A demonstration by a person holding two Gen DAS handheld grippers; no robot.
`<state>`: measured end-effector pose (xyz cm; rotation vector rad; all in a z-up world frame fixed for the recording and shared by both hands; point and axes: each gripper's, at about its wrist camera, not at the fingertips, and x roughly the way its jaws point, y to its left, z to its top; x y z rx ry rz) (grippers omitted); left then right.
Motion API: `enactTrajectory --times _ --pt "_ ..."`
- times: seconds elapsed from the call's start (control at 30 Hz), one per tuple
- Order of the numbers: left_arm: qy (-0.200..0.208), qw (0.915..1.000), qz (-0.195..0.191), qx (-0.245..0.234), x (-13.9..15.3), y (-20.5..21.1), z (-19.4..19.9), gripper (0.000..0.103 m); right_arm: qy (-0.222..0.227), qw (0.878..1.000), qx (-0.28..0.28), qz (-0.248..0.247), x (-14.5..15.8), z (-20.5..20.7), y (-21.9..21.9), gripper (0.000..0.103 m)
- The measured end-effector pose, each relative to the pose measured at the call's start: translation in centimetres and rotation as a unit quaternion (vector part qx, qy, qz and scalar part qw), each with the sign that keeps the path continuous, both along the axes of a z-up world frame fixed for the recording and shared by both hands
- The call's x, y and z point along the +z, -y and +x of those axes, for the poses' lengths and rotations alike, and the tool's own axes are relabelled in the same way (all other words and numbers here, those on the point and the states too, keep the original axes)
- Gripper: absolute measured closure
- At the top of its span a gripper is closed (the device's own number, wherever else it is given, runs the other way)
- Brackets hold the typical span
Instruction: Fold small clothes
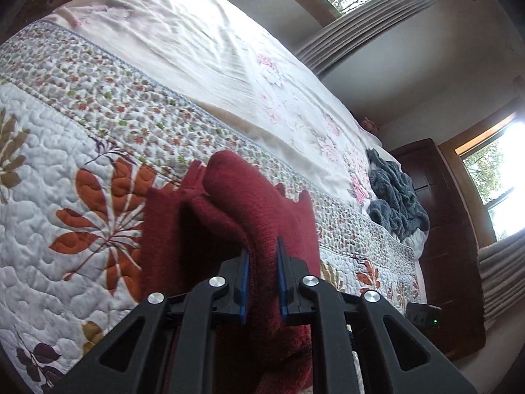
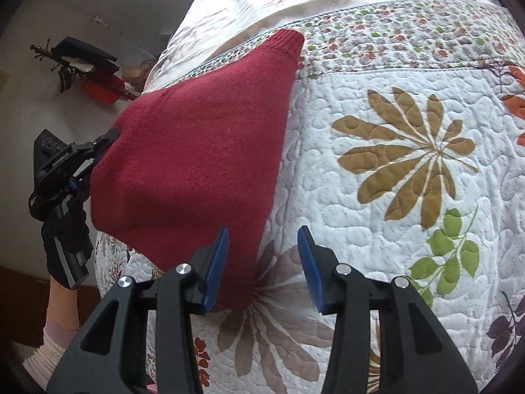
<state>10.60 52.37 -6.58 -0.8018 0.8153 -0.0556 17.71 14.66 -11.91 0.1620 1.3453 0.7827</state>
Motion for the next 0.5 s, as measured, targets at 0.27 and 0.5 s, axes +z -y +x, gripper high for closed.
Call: enactTrajectory --times 0.27,0.5 --pt "-0.042 0.9983 -0.017 0.036 -6.0 -2.9 -1.8 0.089 -0.012 1.0 0.022 -0.008 -1.0 -1.3 -2.5 0.059" --pt "-0.054 0.9976 -0.023 0.037 -7.5 -3.2 -2.3 0.086 -0.018 0.999 0.025 -0.031 -2.5 -1.8 -3.3 0.059"
